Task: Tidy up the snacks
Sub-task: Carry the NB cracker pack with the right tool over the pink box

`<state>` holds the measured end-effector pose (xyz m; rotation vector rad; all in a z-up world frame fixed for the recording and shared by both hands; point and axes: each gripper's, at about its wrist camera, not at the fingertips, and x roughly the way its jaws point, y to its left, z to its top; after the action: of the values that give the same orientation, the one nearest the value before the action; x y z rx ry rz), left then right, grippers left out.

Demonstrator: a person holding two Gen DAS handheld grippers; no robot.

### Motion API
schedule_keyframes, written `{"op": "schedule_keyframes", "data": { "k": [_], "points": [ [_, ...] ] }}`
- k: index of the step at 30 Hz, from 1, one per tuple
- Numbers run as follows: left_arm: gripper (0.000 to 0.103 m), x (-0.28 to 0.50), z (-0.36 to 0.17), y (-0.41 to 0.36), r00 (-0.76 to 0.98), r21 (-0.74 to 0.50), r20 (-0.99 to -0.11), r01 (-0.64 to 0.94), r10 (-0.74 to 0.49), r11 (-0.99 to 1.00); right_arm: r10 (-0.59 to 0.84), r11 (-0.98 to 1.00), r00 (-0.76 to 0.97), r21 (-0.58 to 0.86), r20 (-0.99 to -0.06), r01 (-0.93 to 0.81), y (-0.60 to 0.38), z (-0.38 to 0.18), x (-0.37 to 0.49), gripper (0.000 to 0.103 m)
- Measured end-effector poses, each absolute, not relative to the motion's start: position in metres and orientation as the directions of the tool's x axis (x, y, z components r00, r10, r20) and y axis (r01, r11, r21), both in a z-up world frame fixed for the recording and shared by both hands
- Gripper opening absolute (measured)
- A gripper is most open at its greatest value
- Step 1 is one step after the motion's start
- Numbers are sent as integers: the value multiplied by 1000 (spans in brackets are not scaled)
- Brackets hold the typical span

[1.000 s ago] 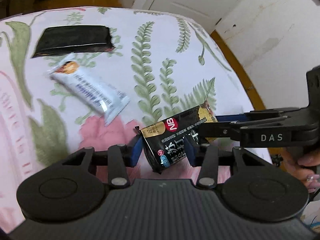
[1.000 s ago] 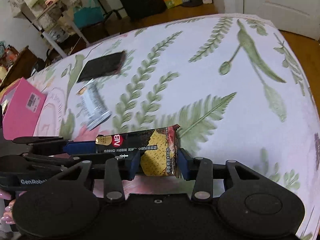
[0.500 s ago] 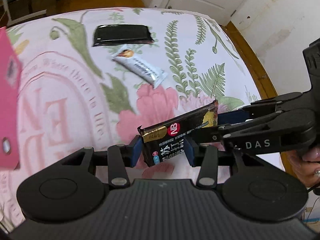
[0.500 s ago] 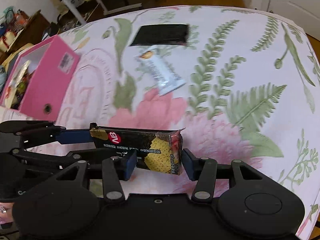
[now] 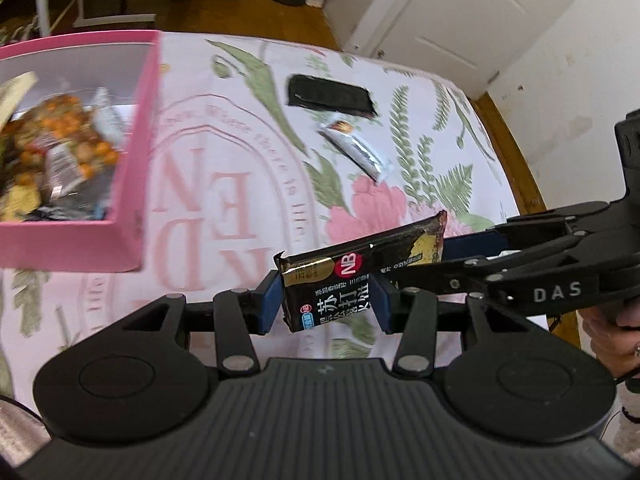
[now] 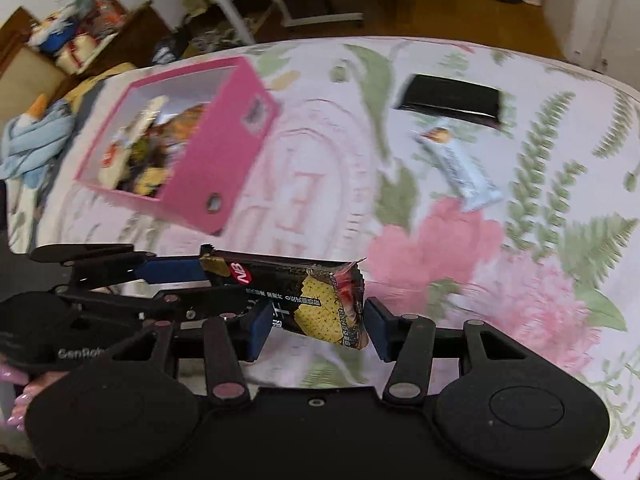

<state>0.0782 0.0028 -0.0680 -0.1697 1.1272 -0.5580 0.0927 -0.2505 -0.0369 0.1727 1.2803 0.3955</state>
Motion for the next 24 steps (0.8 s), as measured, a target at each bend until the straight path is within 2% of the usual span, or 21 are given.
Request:
{"op": "schedule_keyframes", "data": {
  "k": [8,16,24],
  "points": [
    [47,84,-32,62,433,-354,-775,306,-460,884,475,869,264,401,-839,-288,-207,-10,105,44],
    [47,107,-9,116,542,-294,-752,235,-376,926,566,817,299,472,-769,-332,-158,2,136,44],
    [47,132,-17,156,527,-288,-772,208,-355,935,601,792,305,501,-739,-349,-120,-14,168,44]
  ]
}}
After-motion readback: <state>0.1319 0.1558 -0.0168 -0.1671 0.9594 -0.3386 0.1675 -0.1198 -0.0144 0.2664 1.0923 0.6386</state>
